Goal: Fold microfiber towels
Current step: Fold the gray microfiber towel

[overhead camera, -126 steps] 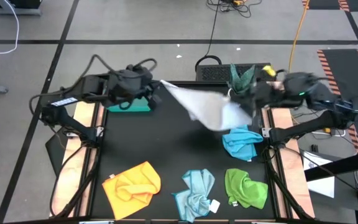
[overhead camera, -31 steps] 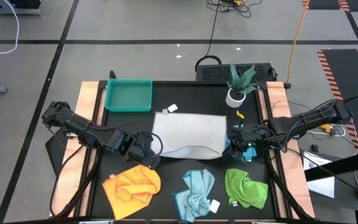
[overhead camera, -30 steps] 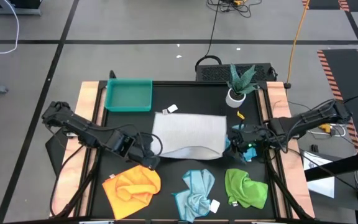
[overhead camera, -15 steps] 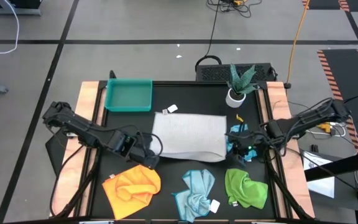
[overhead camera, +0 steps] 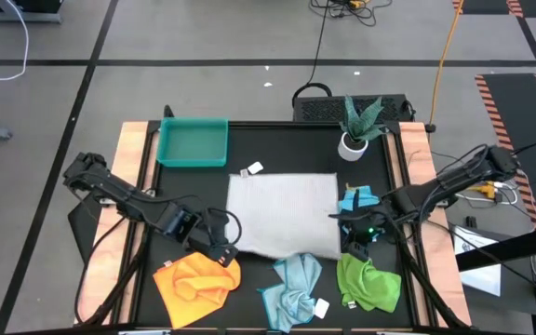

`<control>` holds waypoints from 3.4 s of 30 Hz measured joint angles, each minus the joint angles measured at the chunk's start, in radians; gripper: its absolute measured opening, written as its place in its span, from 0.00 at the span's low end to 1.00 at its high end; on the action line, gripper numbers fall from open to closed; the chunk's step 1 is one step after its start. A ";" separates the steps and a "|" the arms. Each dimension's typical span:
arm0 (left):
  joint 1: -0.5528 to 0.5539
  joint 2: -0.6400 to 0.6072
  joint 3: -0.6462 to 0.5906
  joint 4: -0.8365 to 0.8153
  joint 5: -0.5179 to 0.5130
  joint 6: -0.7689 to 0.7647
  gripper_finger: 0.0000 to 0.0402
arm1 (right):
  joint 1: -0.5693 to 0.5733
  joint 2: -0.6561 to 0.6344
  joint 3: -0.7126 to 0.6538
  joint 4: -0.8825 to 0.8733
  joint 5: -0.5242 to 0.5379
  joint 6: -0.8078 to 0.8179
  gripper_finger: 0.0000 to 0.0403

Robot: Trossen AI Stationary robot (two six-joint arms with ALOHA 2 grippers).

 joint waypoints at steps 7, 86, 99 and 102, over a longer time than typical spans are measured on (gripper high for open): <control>-0.005 0.008 0.000 -0.011 -0.033 0.003 0.21 | -0.011 0.031 0.000 0.001 0.011 -0.040 0.40; 0.228 0.037 0.059 -0.277 -0.291 0.431 0.22 | -0.083 0.227 0.433 -0.564 0.023 -0.196 0.01; 0.118 0.070 0.058 -0.301 -0.322 0.294 0.22 | 0.080 0.338 0.433 -0.471 -0.004 -0.115 0.03; 0.127 0.070 0.058 -0.311 -0.328 0.306 0.20 | 0.068 0.384 0.433 -0.461 -0.033 -0.172 0.10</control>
